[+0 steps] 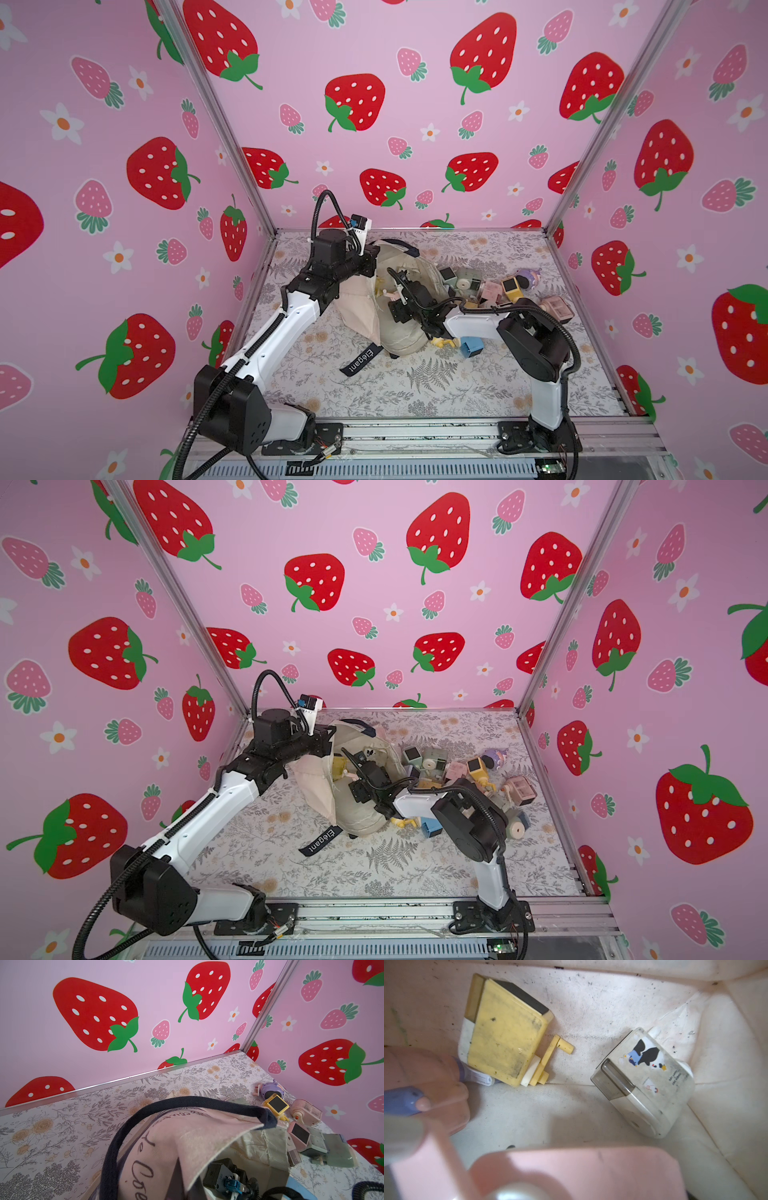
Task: Take out the pencil sharpeners from the tote bags
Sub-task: Pick up the pencil sharpener from the canvas bag.
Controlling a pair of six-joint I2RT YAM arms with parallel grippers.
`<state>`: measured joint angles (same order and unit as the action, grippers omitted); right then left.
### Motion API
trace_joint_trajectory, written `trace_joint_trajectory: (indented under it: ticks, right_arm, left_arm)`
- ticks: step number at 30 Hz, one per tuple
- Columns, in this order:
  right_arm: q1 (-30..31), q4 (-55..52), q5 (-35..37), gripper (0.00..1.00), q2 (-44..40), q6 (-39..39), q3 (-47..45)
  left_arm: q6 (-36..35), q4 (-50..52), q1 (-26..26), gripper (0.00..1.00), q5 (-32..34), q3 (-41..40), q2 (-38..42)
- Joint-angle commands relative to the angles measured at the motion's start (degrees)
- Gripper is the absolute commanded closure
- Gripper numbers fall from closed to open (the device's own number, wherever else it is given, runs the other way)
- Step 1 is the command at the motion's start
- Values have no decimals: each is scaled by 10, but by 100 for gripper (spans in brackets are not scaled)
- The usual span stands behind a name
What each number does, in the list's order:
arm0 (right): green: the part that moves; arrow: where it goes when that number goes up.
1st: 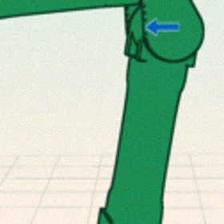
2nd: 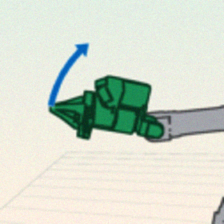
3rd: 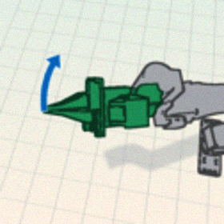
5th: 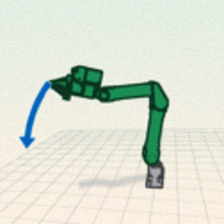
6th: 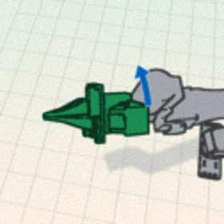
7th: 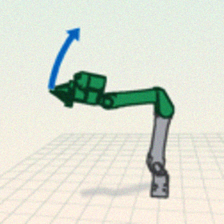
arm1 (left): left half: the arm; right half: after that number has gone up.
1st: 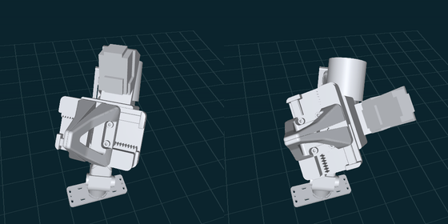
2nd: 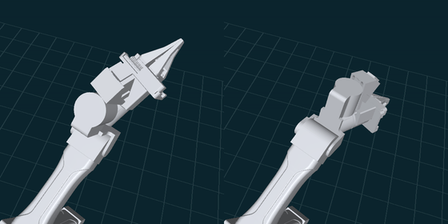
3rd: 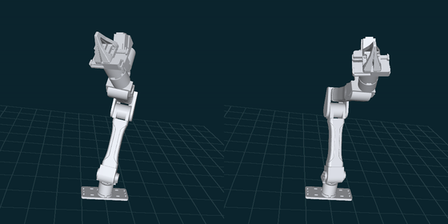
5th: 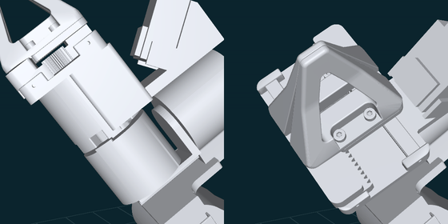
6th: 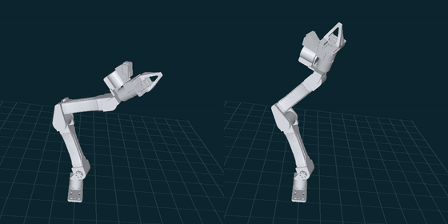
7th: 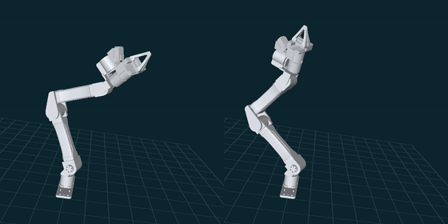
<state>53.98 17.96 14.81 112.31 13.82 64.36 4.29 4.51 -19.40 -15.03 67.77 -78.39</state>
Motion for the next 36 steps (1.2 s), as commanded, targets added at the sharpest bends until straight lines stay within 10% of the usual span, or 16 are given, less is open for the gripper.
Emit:
trace_joint_trajectory:
  ticks: [1,20,36]
  right_arm:
    - [-2,16,6,48,-30,-3,-18]
    - [-1,9,-241,48,-193,-88,-130]
    - [-2,35,-47,50,-402,-45,-314]
  left_arm:
    - [-13,-18,-4,98,-4,35,-3]
    - [-15,-18,-4,98,-1,34,-2]
    - [-14,-17,-3,98,-3,34,-1]
